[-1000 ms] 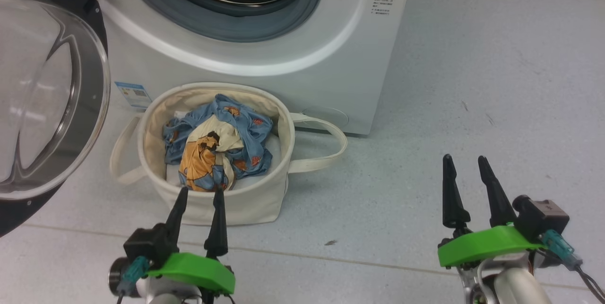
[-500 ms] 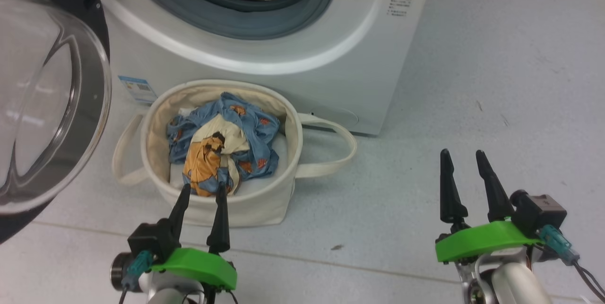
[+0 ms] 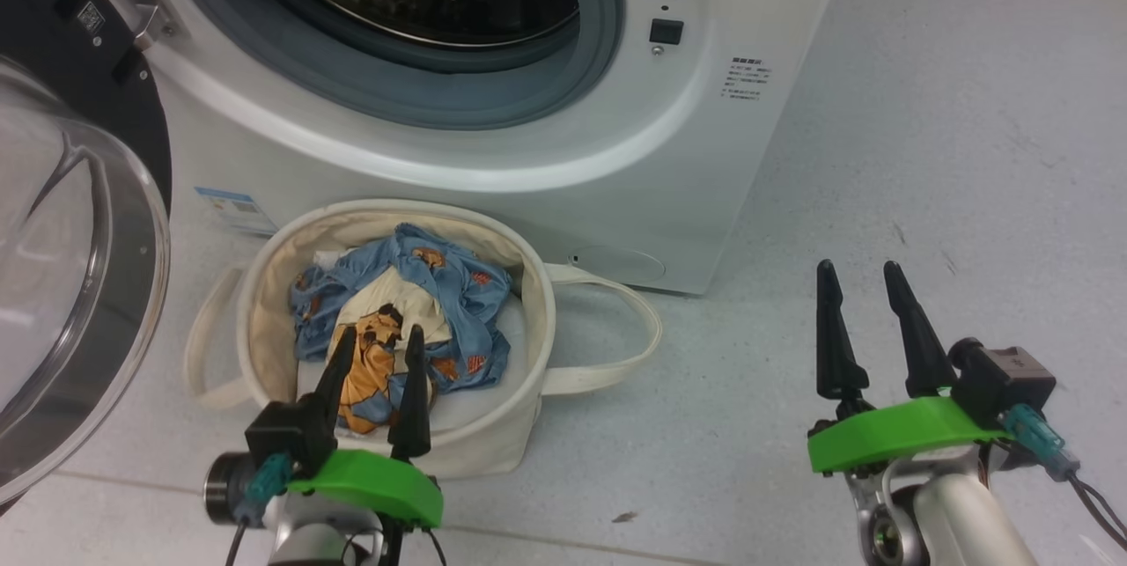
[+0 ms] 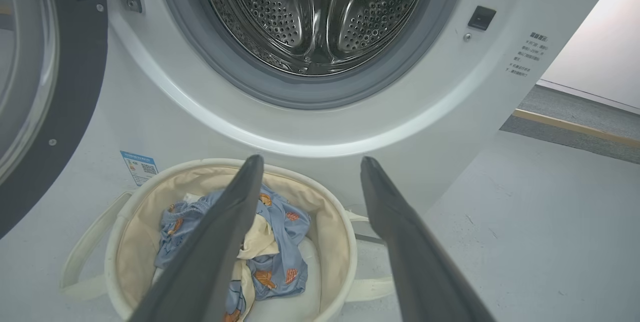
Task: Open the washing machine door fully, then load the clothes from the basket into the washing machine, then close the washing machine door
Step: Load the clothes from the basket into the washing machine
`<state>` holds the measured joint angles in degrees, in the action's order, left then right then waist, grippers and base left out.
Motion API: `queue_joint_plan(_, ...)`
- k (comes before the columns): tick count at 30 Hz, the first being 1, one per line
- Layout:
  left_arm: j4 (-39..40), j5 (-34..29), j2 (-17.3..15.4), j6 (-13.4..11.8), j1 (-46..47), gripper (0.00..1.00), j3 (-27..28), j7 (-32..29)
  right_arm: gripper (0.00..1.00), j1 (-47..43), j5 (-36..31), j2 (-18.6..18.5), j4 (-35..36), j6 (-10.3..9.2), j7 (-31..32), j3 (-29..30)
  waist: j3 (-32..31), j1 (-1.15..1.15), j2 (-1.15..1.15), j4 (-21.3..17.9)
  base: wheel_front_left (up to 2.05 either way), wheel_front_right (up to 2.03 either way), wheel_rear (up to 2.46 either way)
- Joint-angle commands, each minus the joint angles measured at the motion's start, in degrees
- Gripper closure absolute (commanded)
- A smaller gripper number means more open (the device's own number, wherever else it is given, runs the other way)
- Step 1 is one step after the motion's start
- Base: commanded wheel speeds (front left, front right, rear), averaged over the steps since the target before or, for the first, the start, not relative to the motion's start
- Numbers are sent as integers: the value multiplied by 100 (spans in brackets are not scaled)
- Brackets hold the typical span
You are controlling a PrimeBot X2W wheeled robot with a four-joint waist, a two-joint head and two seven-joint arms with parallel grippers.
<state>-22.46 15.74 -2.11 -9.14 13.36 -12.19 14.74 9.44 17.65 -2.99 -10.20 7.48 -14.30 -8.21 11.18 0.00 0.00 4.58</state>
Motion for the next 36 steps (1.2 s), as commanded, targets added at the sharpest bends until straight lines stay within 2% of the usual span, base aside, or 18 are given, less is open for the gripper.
queue_joint_plan(1, 89, -43, -76, -44, 147, 0, 145, 26, 0, 124, -44, 12, 215, 1, -70, -153, 36, 0, 0, -17, 18, -18, 0)
queue_joint_plan(7, -147, -74, -76, -55, 280, 0, 128, 26, 0, 152, -89, 12, 301, 1, -70, -260, 224, 0, 0, -97, 1, -1, 0)
queue_joint_plan(11, -583, -190, -76, -48, 530, 0, 114, 26, 0, 202, -126, 12, 364, 1, -70, -310, 500, 0, 0, -179, 0, 0, 0)
queue_joint_plan(18, -1978, -506, -83, 88, 1439, 0, 196, 26, 0, 391, -236, 12, 458, 1, -70, -351, 1279, 0, 0, -337, 0, 0, 0)
queue_joint_plan(27, -3916, -526, -135, 405, 3092, 0, 329, 26, 0, 776, -383, 12, 672, 1, -70, -300, 2545, 0, 0, -567, 0, 0, 0)
queue_joint_plan(31, -4637, -435, -206, 379, 3813, 0, 422, 18, 0, 943, -401, 12, 766, 1, -70, -263, 3041, 0, 0, -680, 0, 0, 0)
queue_joint_plan(36, -4995, -343, -340, 291, 4480, 0, 487, -248, 0, 1128, -353, 12, 884, 1, -70, -207, 3538, 0, 0, -822, 0, 0, 0)
